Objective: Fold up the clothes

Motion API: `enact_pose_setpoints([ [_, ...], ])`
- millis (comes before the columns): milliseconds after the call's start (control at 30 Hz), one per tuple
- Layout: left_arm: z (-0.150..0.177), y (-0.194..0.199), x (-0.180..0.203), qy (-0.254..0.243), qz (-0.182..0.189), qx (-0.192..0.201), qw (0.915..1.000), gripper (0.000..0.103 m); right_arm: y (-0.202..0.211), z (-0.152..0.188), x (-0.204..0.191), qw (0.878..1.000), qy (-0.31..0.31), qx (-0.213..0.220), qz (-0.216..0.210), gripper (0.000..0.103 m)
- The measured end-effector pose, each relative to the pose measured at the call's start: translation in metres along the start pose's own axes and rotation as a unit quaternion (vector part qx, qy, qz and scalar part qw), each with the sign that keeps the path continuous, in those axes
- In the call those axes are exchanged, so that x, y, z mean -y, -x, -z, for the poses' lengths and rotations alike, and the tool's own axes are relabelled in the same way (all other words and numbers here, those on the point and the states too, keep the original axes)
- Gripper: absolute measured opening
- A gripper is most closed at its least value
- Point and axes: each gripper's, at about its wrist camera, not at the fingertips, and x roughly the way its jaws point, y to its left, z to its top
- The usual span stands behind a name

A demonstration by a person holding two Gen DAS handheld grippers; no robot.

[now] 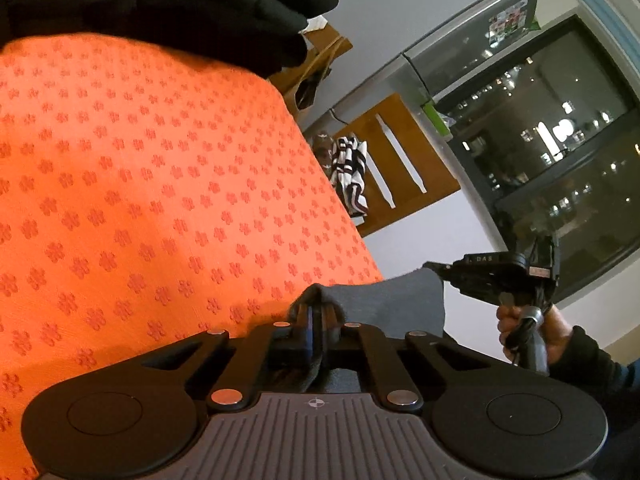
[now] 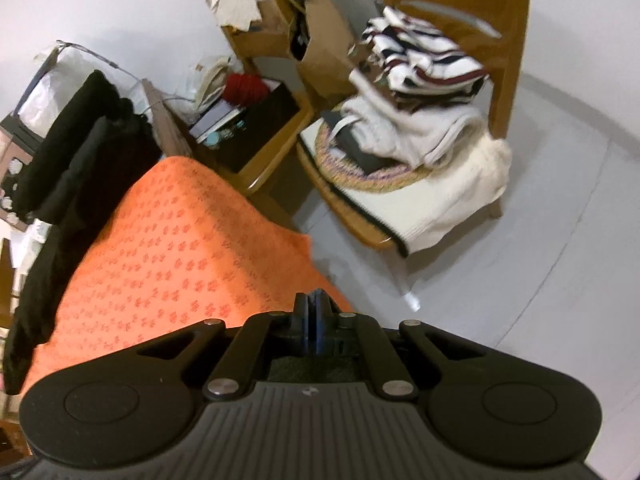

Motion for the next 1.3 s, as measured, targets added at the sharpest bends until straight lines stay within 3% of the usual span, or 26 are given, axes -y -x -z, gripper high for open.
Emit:
enact_pose_setpoints([
  [233,0.001,0.0,-0.003,-0.003,-0.025,0.001,0.9997,0.006,-0.01,0.008,0.008,0.999,-0.004,-0.002,0.035,0.004],
  [333,0.001,-0.002,-0.001,-0.008,-0.03,-0.001,0.9995,0.006,-0.006,0.01,0.005,1.0,0.002,0.006,0.027,0.006],
  [367,0.001,-0.003,0.001,-0.014,-0.031,-0.001,0.9994,0.006,-0.004,0.01,0.004,1.0,0.004,0.008,0.023,0.008],
  [433,0.0,-0.003,0.004,-0.019,-0.035,0.0,0.9992,0.006,-0.001,0.009,0.01,1.0,-0.01,0.012,0.018,0.027],
  [467,0.0,-0.003,0.005,-0.019,-0.037,0.001,0.9991,0.006,0.0,0.008,0.014,1.0,-0.019,0.013,0.016,0.031],
  [633,0.002,-0.002,0.008,-0.023,-0.049,0.001,0.9985,0.006,0.004,0.006,0.033,0.998,-0.065,0.02,0.005,0.036],
  [700,0.003,-0.003,0.009,-0.025,-0.052,0.001,0.9983,0.006,0.0,0.007,0.036,0.998,-0.069,0.009,-0.003,0.043],
  [767,0.002,-0.004,0.011,-0.026,-0.056,0.001,0.9981,0.006,-0.009,0.01,0.035,0.998,-0.066,-0.002,-0.008,0.044],
  [800,0.003,-0.004,0.012,-0.028,-0.058,0.002,0.9979,0.006,-0.012,0.011,0.034,0.998,-0.065,-0.005,-0.015,0.038],
  [833,0.003,-0.003,0.014,-0.032,-0.062,0.003,0.9976,0.006,-0.014,0.011,0.033,0.998,-0.066,-0.008,-0.024,0.003],
  [933,0.003,0.0,0.019,-0.043,-0.077,0.011,0.996,0.006,-0.006,0.011,0.018,0.998,-0.046,0.009,-0.03,0.001],
  [1067,0.004,0.002,0.017,-0.048,-0.097,0.017,0.994,0.006,0.012,0.006,0.014,0.997,-0.016,0.057,0.04,0.001],
  [1133,0.004,0.001,0.01,-0.035,-0.096,0.016,0.9946,0.006,0.013,0.003,0.028,0.995,-0.029,0.064,0.069,0.001],
  [1200,0.003,-0.001,0.011,-0.039,-0.092,0.014,0.9949,0.006,0.011,0.0,0.039,0.996,-0.05,0.051,0.046,0.001],
  [1300,0.002,-0.005,0.015,-0.049,-0.089,0.01,0.9948,0.006,0.008,0.004,0.033,0.999,-0.03,0.029,0.016,0.002],
])
